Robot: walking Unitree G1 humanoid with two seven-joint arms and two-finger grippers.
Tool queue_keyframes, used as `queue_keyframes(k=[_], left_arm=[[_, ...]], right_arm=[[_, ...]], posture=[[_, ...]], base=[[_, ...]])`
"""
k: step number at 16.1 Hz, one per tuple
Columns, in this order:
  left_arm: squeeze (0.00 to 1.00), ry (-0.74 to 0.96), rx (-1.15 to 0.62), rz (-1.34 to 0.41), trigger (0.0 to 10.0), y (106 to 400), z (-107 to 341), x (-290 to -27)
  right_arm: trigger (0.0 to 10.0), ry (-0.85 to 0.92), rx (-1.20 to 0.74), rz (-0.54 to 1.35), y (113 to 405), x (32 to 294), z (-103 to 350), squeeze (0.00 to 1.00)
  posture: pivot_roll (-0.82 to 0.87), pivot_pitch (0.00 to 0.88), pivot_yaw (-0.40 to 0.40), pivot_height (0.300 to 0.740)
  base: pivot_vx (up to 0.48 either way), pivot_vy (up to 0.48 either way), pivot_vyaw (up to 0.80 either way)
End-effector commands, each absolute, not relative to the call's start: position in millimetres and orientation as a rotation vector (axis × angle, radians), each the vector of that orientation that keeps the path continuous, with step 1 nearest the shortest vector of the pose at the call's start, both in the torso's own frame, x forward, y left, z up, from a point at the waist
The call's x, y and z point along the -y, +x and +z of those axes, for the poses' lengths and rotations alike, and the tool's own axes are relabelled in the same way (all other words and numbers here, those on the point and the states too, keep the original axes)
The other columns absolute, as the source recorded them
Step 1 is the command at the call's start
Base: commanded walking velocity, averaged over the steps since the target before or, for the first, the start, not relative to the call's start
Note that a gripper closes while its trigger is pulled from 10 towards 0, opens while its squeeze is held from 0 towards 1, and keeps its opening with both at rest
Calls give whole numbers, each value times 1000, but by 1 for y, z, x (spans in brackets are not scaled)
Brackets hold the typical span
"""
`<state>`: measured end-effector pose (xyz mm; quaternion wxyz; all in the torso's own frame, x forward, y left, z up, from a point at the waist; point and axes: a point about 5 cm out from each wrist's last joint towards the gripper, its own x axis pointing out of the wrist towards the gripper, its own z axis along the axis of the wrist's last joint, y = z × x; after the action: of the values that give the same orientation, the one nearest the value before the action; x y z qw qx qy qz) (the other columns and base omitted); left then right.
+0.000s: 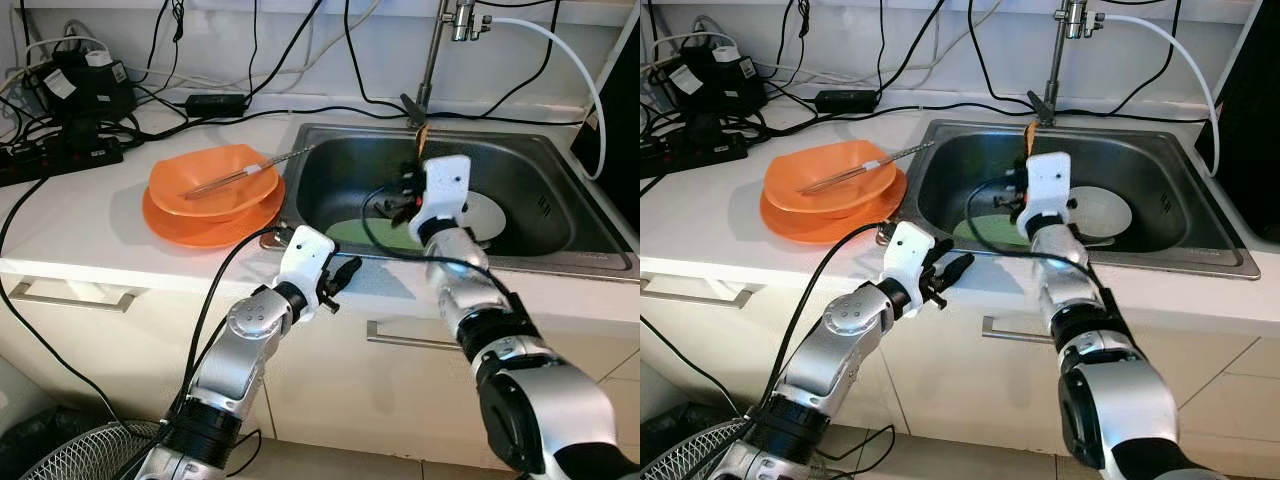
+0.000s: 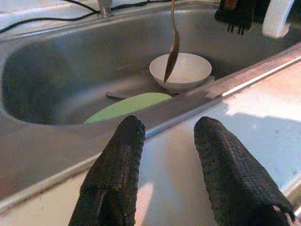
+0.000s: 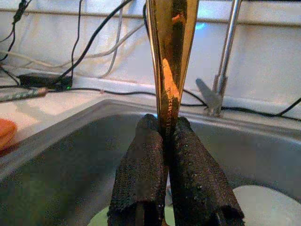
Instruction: Kitchen organization
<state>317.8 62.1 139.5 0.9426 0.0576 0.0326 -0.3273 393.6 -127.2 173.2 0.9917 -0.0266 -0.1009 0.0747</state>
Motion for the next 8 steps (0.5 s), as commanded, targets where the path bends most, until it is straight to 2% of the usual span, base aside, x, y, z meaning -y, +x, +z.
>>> queue_keyframes(k=[1, 8], left_arm=[[0, 138, -64, -685, 10000, 315, 142, -60], [0, 136, -79, -706, 10000, 313, 142, -59]], right_arm=[[10000, -57, 185, 148, 391, 126, 166, 0], [10000, -48, 191, 154, 390, 124, 165, 0]], posture=[[130, 0, 6, 740], [126, 0, 13, 740]], base=[[0, 0, 0], [0, 0, 0]])
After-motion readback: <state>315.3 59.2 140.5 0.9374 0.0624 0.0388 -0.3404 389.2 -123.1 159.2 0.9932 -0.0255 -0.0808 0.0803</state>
